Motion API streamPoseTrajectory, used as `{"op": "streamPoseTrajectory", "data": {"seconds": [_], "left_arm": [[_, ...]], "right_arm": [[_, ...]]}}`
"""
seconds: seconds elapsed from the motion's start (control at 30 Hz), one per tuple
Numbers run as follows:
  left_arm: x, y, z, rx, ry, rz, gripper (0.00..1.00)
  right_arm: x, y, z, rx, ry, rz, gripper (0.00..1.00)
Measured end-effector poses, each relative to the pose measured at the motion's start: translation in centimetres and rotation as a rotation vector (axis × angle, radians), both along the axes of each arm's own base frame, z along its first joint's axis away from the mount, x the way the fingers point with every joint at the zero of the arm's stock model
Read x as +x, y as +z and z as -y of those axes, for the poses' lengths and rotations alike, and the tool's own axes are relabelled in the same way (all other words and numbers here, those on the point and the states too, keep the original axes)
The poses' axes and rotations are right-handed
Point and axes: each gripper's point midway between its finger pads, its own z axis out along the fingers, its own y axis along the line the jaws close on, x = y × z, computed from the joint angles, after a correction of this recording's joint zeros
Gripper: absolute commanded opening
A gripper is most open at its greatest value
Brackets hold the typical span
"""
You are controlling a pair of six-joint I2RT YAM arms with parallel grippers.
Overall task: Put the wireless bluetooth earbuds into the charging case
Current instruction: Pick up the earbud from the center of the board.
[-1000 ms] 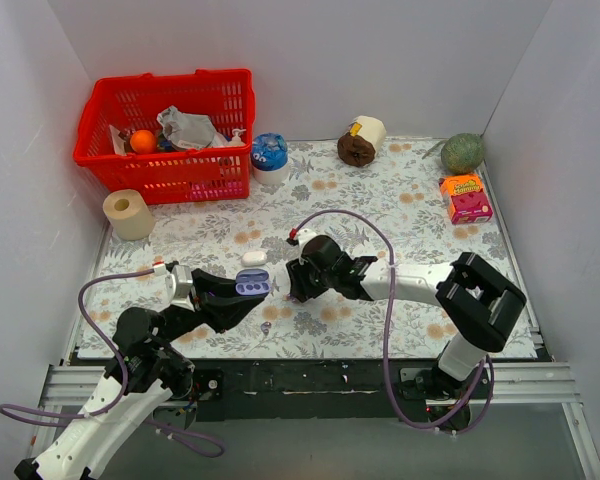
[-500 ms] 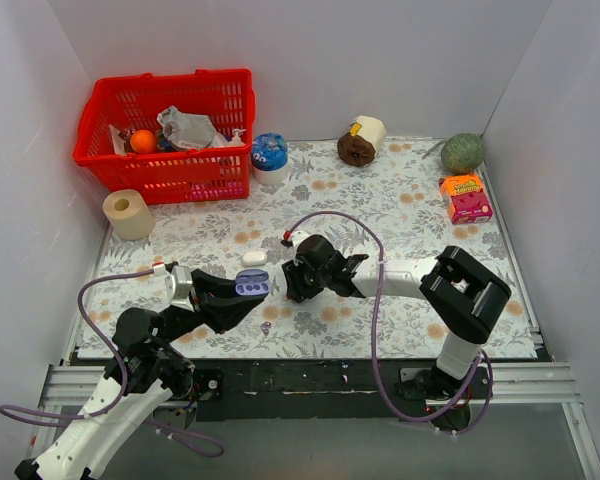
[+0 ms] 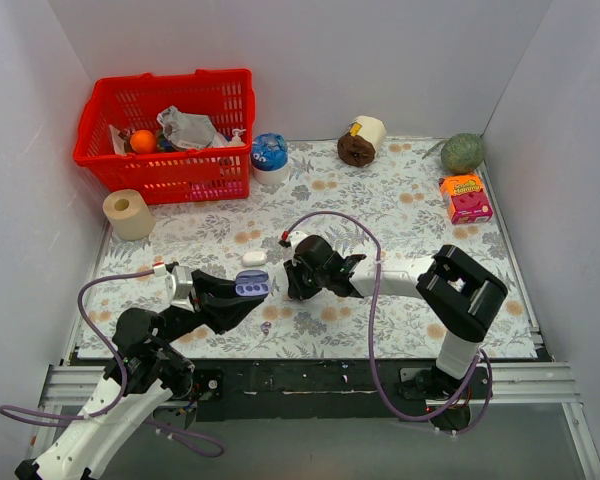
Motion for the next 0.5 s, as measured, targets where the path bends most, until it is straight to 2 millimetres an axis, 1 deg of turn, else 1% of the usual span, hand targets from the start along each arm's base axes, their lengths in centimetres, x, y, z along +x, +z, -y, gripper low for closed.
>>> {"op": "streamPoseTrajectory", "data": {"seconds": [0.1,0.17,0.23,0.37,0.5], "left_arm": [[0.0,0.0,0.0,0.000,0.000,0.000,0.00],[0.0,0.0,0.0,0.000,0.000,0.001,0.00],[0.0,0.0,0.0,0.000,0.000,0.000,0.00],[0.0,0.0,0.0,0.001,0.000,0.000,0.00],[0.1,-0.1,0.1,0.004,0.000,-0.005,0.00]], "right_arm": [[0.1,0.0,0.0,-0.004,-0.004,0.005,0.13],[0.2,0.0,0.2,-0.012,-0.011,0.017,0.05],[0.4,0.0,0.5,-0.029,-0.020,0.030,0.01],[0.6,0.2,2.2,-0.083,-0.036,0.044,0.01],[1.1,1.3,4.5,-0.090,-0.080,0.052,0.01]]}}
